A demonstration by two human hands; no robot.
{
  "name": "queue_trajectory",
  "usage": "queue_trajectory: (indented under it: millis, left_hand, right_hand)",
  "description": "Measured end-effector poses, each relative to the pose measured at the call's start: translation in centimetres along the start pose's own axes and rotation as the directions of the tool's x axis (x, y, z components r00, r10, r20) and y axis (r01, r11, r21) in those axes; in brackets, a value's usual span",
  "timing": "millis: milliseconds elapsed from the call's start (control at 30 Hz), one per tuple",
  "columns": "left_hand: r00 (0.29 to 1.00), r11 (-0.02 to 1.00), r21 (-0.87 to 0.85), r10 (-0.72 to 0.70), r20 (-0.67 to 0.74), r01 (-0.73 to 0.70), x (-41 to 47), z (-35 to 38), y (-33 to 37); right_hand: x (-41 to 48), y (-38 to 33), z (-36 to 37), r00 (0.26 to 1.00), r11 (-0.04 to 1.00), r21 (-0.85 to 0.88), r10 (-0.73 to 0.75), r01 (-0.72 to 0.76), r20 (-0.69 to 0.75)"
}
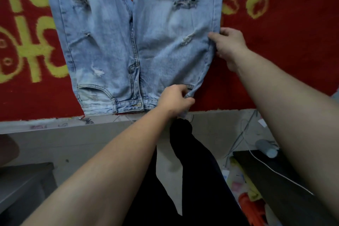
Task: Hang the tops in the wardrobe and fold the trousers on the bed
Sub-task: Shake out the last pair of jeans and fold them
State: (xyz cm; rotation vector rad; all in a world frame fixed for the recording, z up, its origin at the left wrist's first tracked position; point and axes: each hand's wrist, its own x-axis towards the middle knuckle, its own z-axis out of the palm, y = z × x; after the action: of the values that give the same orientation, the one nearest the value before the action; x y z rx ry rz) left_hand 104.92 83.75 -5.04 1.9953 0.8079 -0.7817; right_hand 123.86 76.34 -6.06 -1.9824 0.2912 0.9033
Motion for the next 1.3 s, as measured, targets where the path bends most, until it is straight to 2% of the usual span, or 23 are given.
queue_trajectory:
  millis: [133,233,333,467,567,700,833,967,1033,1100,1133,1200,1267,1300]
  left_hand:
    - [0.995,0.980,-0.184,-0.084,-0.054,0.073,-1.6,-3.7,-2.5]
    - [0.988,0.951,-0.303,-0.107,-0.113,0.069,-2.7,-6.3,-5.0]
    - [0.975,0.920,-0.371,-0.181,-0.129,0.122,-3.2,-8.4,-8.6]
    - [0.959,0.861,-0.478,-0.257,-0.116,0.173,-3.8,-11.5,-14.3]
    - [0.938,0.811,-0.541,-0.330,-0.110,0.222,-4.7,-13.6,-18.8]
    - [0.902,0.791,-0.557,-0.402,-0.159,0.254,-4.8,-15.6,-23.8]
    - [0.884,0.827,-0.484,-0.422,-0.201,0.285,-4.0,-16.5,-27.0]
    - [0.894,0.883,-0.368,-0.387,-0.226,0.290,-3.9,-16.4,-27.9]
    - [0.886,0.886,-0.378,-0.382,-0.263,0.270,-4.3,-16.4,-27.5]
    - [0.874,0.873,-0.406,-0.399,-0.278,0.270,-4.6,-16.4,-26.9]
    - [0.875,0.880,-0.388,-0.395,-0.279,0.273,-4.7,-16.4,-26.7]
    - [0.889,0.906,-0.321,-0.367,-0.273,0.276,-4.5,-16.4,-26.3]
    - [0.892,0.925,-0.268,-0.345,-0.291,0.270,-3.9,-16.6,-25.9]
    - [0.891,0.935,-0.240,-0.330,-0.312,0.262,-3.6,-16.6,-25.8]
  right_hand:
    - [-1.1,-3.3,1.5,1.000,1.000,0.007,-0.015,0.015,0.011]
    - [-1.9,-5.9,5.1,0.995,0.995,0.017,-0.094,0.093,0.046]
    - [-2.7,-8.1,10.4,0.982,0.985,0.024,-0.170,0.169,0.076]
    - [-4.8,-10.3,19.1,0.967,0.979,0.059,-0.202,0.195,0.153]
    - [-6.4,-10.7,26.0,0.955,0.982,0.021,-0.185,0.185,0.234]
    - [-6.8,-10.7,33.0,0.938,0.964,-0.098,-0.214,0.248,0.271]
    - [-6.3,-10.3,37.2,0.921,0.928,-0.205,-0.240,0.310,0.307]
    - [-6.1,-9.6,37.9,0.871,0.857,-0.362,-0.179,0.367,0.458]
    - [-6.3,-10.0,37.2,0.868,0.894,-0.319,-0.135,0.314,0.477]
    - [-6.3,-10.4,36.0,0.890,0.902,-0.324,-0.124,0.285,0.438]
    - [-6.6,-10.7,35.1,0.901,0.857,-0.393,-0.165,0.333,0.402]
    - [-7.0,-10.5,33.0,0.881,0.687,-0.552,-0.341,0.472,0.329]
    - [-7.2,-9.5,31.2,0.796,0.468,-0.686,-0.536,0.557,0.281]
    - [-7.1,-8.8,30.6,0.765,0.350,-0.767,-0.585,0.538,0.269]
